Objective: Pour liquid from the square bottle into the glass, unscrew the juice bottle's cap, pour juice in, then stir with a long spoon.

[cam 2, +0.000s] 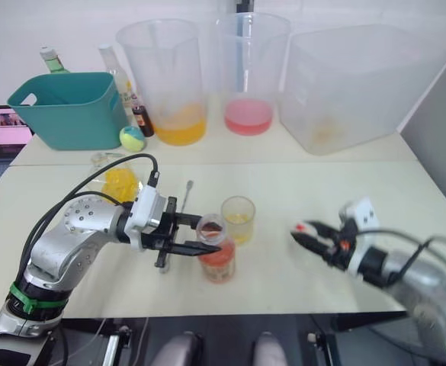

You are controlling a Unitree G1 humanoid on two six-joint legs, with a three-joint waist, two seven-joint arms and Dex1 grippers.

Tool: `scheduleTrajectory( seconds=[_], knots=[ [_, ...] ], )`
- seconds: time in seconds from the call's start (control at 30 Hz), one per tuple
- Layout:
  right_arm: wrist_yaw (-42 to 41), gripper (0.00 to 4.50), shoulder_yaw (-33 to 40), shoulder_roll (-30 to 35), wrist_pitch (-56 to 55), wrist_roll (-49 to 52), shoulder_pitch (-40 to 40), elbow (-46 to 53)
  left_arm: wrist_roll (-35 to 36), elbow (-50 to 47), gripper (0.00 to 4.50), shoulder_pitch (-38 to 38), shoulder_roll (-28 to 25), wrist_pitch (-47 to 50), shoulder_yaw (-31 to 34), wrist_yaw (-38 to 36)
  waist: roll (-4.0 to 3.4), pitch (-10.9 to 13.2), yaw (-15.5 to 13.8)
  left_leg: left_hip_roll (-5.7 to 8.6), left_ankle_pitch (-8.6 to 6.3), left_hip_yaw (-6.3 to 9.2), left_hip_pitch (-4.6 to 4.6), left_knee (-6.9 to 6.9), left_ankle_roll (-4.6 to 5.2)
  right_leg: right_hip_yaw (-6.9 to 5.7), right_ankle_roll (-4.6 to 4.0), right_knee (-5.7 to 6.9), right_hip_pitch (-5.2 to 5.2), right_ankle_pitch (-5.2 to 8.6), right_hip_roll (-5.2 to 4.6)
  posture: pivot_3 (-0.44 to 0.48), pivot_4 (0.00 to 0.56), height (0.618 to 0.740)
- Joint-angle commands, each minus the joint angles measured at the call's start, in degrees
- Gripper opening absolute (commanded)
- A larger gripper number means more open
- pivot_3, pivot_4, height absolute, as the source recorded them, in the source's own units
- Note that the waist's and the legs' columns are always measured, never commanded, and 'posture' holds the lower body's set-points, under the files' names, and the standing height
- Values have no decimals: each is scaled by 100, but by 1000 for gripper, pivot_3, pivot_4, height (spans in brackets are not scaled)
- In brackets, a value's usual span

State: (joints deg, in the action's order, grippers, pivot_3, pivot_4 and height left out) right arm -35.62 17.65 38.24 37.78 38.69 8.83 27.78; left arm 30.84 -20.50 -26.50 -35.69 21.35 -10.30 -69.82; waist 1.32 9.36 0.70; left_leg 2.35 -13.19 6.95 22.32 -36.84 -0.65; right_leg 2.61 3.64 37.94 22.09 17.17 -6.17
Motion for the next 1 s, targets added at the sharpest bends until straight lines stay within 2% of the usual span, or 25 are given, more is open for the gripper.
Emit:
scheduleTrajectory(
  seconds=[0.03,0.2,0.3,0.5,0.57,0.73,0.77,0.9,1.0],
  knots=[
    [340,1700,-201,-354,-998,-854,279,72,-35,3,1200,134,-38,82,-215,-134,-12,0,35,2,1,-8,-1,0,-1,10,1,-1,4,0,-2,0,150,738],
    [767,1700,-545,-1002,-1643,-1613,535,-569,-55,88,1200,110,-29,42,-169,-147,-13,-1,32,-5,1,-24,-15,1,-2,20,3,0,-2,1,4,0,150,738],
    [704,1700,-629,-1250,-1991,-1743,503,-1034,-41,90,1200,93,-25,45,-146,-137,-11,-2,27,-5,1,-27,-17,1,-2,24,2,-2,-5,1,3,0,150,738],
    [503,1700,-703,-1170,-1934,-1778,338,-1793,136,146,1200,-56,-82,125,72,-192,-4,-6,28,-7,0,-27,-43,2,-2,23,2,-4,-32,1,4,0,150,738],
    [434,2629,-646,-1156,-1931,-1699,343,-1898,258,154,1200,-173,-140,248,206,-199,-2,-6,28,-10,0,-26,-55,2,-2,20,2,-17,-51,1,9,0,150,738],
    [214,4267,-393,-1182,-1930,-1222,345,-1440,644,215,1200,-582,-455,530,702,-340,6,0,13,-16,0,-14,-64,2,-2,7,4,-47,-81,3,14,0,150,738],
    [211,4475,-348,-1166,-1942,-1154,337,-1247,717,272,1200,-694,-555,597,804,-402,4,1,3,-15,0,-13,-63,2,-2,7,4,-47,-80,3,14,0,150,738],
    [286,4475,-251,-1062,-1760,-846,228,-279,785,728,1200,-1189,-863,727,1074,-586,-5,6,10,-11,0,-1,-40,1,-2,1,4,-37,-57,2,13,0,150,738],
    [394,4475,-258,-955,-1359,-445,49,487,303,1314,1200,-1598,-801,208,1005,-570,-7,7,24,-8,1,-4,-8,-2,-4,6,2,-6,-7,1,11,0,150,738]
  ],
)
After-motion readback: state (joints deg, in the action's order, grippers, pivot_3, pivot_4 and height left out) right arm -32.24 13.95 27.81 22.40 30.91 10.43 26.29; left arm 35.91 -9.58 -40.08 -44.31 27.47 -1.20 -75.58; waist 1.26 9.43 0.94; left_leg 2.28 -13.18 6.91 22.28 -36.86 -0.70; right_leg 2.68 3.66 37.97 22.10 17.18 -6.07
